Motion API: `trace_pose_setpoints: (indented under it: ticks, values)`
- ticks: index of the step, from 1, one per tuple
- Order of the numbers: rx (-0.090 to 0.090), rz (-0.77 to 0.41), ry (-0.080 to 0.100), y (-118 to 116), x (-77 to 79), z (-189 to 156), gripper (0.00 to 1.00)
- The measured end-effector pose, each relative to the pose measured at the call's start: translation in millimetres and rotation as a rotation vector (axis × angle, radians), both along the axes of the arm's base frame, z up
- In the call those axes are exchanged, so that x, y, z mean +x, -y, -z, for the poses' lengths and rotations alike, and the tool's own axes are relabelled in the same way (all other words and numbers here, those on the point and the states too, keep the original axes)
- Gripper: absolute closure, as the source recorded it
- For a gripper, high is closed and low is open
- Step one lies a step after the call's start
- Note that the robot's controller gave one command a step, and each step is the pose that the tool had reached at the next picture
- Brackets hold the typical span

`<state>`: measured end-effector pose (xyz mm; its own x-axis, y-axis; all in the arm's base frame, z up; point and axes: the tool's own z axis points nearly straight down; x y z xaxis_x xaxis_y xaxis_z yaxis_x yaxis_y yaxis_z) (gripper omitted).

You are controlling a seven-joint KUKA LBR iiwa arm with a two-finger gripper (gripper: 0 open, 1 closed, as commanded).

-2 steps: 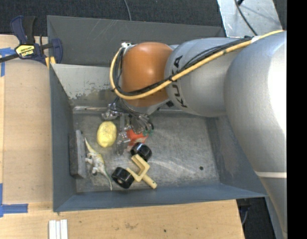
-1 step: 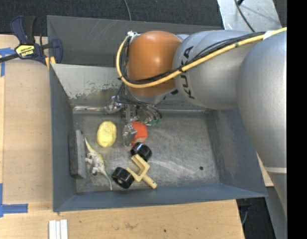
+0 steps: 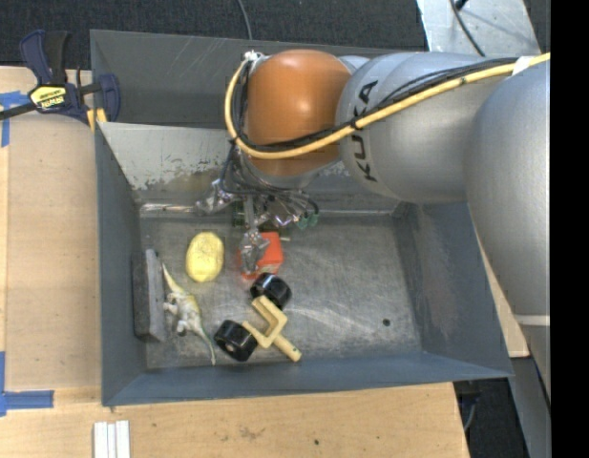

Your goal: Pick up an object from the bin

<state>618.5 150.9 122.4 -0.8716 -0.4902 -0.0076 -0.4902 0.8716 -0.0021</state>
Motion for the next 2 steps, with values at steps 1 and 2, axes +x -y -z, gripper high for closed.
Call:
trace_pose_setpoints:
  ticks: [1,2]
  values:
    - [-0.001,-0.013,-0.006,-18.4,-4.1,10.0,0.0]
    - [0.0,0.063,-0.005,-32.9,-5.9,26.6,0.0]
